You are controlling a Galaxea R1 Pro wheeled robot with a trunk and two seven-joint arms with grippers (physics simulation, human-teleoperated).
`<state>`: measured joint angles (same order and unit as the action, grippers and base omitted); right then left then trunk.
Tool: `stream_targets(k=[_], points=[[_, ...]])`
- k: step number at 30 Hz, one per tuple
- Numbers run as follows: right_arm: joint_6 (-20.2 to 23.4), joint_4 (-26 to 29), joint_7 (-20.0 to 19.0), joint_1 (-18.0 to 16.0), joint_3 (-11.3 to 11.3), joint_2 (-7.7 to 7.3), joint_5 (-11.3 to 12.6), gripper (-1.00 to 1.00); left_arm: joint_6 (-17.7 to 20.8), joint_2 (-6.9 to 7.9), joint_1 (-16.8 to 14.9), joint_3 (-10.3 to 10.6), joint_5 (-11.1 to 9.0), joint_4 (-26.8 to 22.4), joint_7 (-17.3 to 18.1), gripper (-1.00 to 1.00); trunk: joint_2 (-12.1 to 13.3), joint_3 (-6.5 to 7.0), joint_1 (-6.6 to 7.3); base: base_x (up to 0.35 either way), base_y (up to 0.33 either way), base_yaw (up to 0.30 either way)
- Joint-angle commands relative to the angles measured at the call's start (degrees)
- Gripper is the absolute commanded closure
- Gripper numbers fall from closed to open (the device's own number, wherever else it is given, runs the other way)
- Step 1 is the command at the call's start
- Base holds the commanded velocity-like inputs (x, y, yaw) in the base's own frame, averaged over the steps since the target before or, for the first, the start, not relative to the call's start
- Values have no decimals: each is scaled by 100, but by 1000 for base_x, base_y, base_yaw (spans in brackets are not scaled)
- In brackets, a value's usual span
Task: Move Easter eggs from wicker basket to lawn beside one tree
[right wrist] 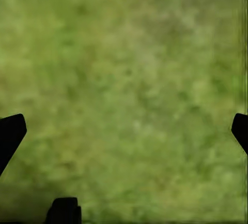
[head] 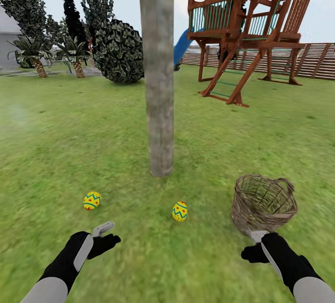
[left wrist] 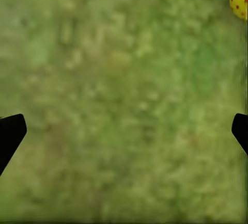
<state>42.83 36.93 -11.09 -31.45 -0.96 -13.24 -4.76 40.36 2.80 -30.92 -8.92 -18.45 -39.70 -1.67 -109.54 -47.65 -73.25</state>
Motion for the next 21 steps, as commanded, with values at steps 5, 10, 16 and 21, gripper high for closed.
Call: stream_targets(k=[5, 10, 16, 21], points=[[14, -23, -74, -2, -10, -4, -46, -100, -9, -5, -2, -14, -36, -3, -23, -100, 199, 85, 112, -114, -346, 0], [7, -130, -94, -2, -65, 36, -50, -100, -19, -8, -2, -14, -36, -1, -21, -100, 400, 162, 222, -112, -349, -53], [6, -187, -95, -2, -351, 130, -44, -100, -19, -9, -2, -14, -36, 20, -19, -100, 641, 220, 354, -110, -349, -159], [6, -193, -95, -2, -384, 168, -47, -100, -19, -9, -2, -14, -36, 23, -18, -100, 841, 266, 464, -108, -350, -176]])
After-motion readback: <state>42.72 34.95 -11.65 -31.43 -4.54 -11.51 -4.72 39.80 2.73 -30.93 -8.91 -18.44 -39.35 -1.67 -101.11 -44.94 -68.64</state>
